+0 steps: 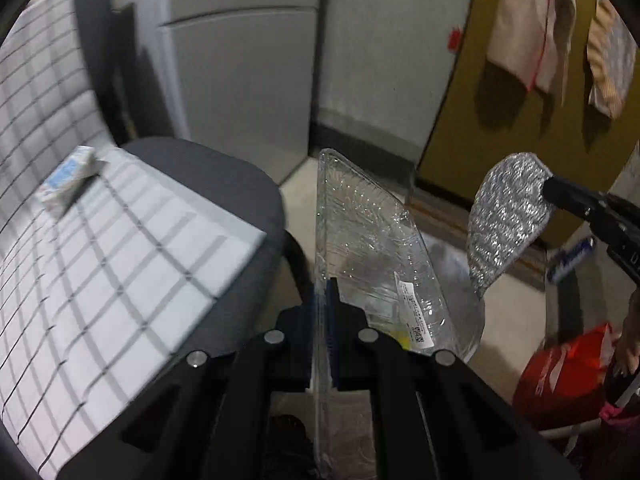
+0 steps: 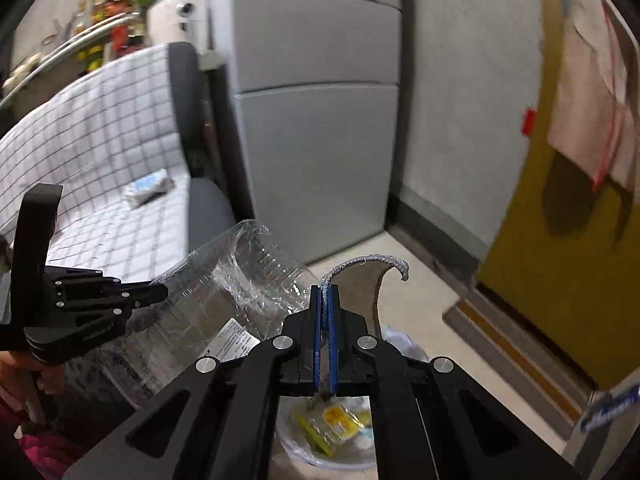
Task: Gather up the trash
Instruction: 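Carry tray and plastic sheet over the trash bin and open both grippers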
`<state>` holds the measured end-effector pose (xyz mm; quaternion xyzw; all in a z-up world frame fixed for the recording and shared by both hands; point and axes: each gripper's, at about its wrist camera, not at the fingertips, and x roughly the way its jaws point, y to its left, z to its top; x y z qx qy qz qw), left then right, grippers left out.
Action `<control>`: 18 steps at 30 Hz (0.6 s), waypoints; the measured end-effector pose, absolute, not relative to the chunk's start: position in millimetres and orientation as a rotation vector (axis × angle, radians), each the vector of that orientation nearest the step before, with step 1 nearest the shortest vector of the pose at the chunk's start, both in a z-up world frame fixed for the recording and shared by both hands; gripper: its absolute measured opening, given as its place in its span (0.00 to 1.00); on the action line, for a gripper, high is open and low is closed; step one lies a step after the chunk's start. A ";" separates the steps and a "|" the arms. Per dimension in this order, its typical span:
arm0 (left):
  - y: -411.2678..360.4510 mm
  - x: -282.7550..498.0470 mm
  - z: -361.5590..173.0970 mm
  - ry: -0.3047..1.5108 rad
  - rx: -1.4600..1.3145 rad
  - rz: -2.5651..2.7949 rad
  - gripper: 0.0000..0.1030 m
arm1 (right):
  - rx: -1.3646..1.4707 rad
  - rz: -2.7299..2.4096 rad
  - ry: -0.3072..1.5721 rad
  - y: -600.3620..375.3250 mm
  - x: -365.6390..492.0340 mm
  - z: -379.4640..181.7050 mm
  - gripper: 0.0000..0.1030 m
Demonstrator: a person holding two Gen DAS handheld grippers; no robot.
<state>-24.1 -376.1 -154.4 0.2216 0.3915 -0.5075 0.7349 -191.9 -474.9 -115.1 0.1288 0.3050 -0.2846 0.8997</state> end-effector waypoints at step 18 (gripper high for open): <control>-421.5 -27.6 -178.3 0.881 0.527 -1.146 0.51 | 0.427 -0.635 0.722 -524.2 -198.7 -173.4 0.45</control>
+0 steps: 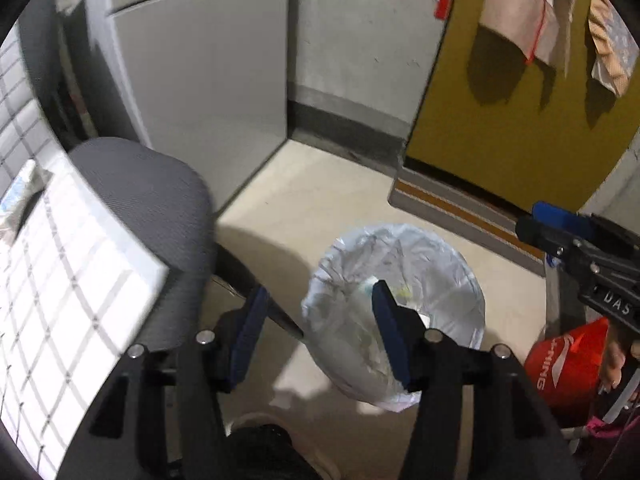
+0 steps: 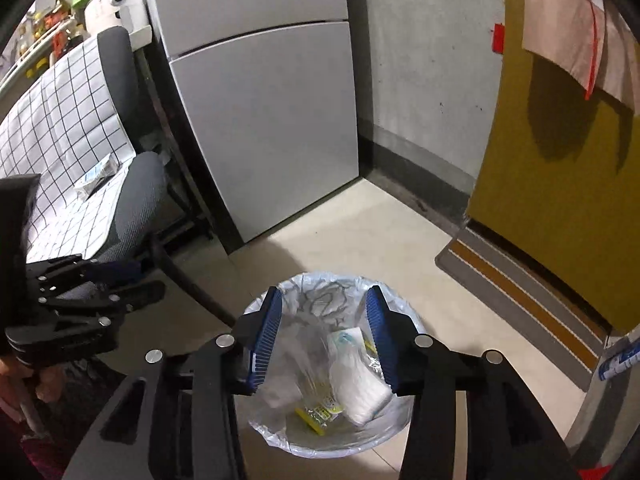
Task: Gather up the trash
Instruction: 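Carry tray and plastic sheet over the trash bin and open both grippers, then swing both tools back toward the chair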
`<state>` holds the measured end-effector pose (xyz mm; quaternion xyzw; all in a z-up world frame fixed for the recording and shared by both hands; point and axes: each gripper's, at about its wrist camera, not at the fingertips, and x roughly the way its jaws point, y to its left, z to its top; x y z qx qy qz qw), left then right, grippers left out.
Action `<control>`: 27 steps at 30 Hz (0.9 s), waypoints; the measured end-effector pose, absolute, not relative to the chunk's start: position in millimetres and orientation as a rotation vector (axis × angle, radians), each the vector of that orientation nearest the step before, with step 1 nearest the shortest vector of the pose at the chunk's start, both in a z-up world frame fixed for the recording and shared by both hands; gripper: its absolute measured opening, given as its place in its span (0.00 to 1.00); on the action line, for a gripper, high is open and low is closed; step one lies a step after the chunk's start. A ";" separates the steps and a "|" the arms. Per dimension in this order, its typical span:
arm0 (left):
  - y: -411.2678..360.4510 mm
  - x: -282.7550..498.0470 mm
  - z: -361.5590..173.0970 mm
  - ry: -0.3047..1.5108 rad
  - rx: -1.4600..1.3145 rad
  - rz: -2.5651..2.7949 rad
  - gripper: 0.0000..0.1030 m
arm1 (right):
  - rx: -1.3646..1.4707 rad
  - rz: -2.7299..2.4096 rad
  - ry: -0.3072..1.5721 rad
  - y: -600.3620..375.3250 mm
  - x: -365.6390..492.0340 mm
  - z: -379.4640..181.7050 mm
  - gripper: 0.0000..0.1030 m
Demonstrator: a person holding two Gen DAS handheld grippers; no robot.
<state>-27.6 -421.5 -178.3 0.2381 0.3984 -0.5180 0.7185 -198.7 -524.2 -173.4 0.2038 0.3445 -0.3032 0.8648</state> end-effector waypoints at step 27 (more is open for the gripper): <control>-145.0 136.7 -103.5 0.779 0.117 -0.568 0.62 | 0.185 -0.146 0.609 -363.7 11.7 -64.1 0.63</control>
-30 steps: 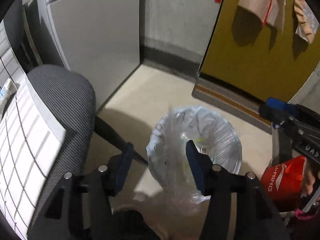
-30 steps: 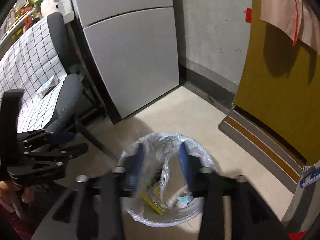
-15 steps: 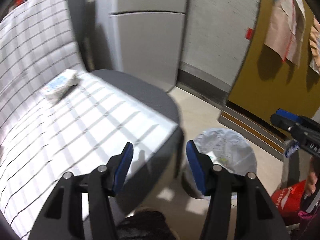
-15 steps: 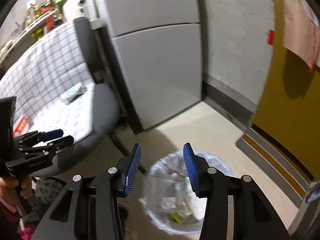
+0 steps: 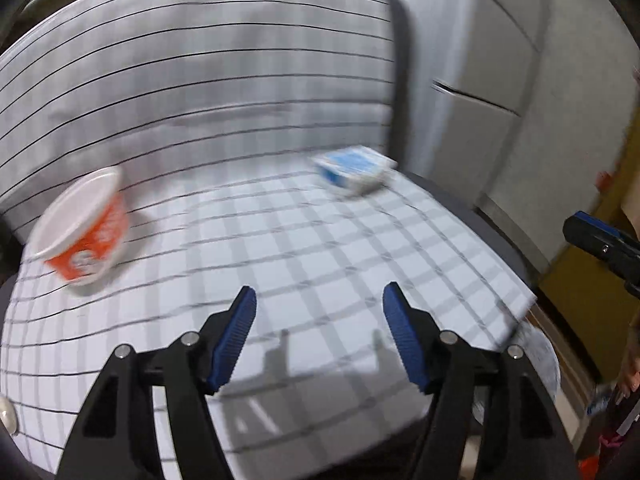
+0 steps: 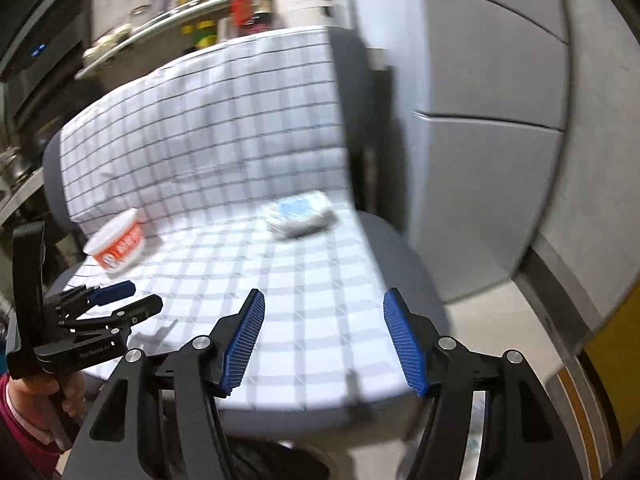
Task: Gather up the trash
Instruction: 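Swing both tools back toward the chair, then grasp the white-and-blue milk carton with the right gripper and lift it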
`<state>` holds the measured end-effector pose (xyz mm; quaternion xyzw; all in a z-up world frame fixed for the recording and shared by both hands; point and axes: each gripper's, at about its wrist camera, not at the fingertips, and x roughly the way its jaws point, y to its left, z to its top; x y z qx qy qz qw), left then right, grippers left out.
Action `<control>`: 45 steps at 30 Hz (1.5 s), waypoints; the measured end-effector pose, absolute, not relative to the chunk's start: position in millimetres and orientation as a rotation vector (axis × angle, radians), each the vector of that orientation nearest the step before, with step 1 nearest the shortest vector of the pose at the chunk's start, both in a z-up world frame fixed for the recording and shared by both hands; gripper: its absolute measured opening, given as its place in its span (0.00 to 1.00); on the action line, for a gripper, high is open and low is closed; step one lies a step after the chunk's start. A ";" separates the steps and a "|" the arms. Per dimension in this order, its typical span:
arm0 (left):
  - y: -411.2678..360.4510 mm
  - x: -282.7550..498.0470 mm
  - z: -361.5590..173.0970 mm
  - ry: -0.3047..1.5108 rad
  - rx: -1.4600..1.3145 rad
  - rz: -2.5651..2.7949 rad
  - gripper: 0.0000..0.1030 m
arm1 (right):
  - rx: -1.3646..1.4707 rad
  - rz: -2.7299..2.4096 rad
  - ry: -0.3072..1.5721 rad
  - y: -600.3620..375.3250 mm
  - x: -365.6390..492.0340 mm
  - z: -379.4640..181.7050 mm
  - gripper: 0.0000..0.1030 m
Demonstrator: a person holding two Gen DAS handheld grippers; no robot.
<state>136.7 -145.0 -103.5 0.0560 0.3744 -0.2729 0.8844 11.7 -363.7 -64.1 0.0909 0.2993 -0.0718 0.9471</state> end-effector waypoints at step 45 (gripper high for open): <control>-46.3 230.4 -118.5 0.818 0.022 -0.323 0.63 | 0.594 0.067 0.696 -354.1 231.6 -105.8 0.17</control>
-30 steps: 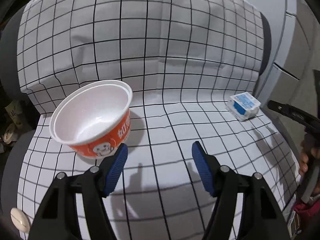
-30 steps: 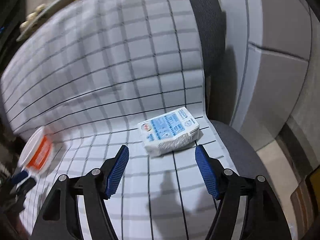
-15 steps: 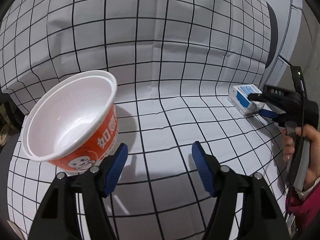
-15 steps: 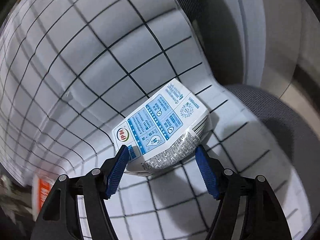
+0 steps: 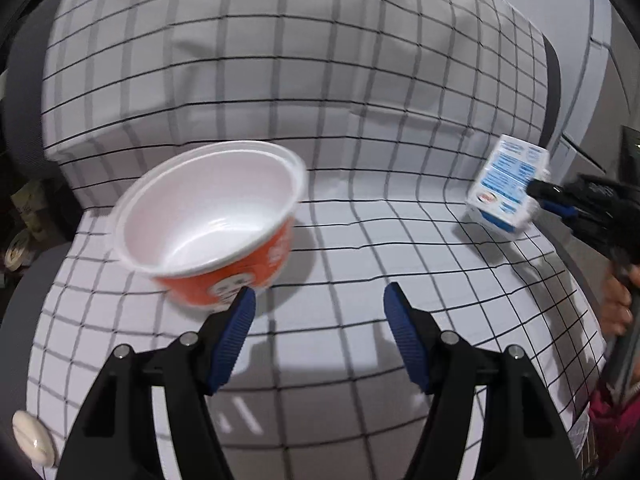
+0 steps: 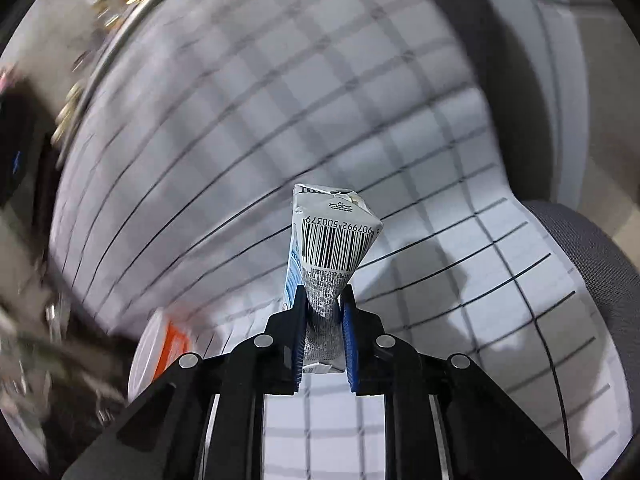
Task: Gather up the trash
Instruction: 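Grasp the white-and-blue milk carton with the right gripper and lift it, then grasp the orange paper bowl rim with the left gripper while the right holds the carton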
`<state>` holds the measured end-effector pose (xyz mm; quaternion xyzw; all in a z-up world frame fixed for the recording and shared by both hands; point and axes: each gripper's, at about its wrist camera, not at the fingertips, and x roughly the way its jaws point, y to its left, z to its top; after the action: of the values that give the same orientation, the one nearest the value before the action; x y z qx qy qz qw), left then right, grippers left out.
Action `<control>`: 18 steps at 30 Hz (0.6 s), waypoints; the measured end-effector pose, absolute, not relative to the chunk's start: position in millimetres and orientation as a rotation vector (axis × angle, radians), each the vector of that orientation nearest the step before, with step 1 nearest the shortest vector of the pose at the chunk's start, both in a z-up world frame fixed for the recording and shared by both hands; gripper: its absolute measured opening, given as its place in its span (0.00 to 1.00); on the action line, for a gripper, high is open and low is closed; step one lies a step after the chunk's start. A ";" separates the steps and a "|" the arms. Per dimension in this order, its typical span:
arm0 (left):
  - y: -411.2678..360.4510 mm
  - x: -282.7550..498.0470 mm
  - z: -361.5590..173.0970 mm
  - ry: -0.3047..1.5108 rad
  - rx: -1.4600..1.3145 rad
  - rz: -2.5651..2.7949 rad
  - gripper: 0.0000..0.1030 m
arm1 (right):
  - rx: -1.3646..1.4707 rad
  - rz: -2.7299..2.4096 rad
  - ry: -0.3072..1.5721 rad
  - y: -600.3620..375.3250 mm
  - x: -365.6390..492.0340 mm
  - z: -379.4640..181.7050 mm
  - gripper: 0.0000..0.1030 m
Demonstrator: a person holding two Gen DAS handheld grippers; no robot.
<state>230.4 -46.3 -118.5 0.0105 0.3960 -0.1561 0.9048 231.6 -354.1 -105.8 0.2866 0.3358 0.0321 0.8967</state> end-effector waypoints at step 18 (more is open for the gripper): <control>64.2 249.0 -91.9 0.777 -0.162 -0.082 0.63 | 0.032 0.082 0.820 -225.2 171.0 -110.5 0.17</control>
<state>249.0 64.2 -91.9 -0.0786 0.3784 -0.0398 0.9215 171.0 -225.2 -110.5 0.0158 0.3984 0.0400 0.9162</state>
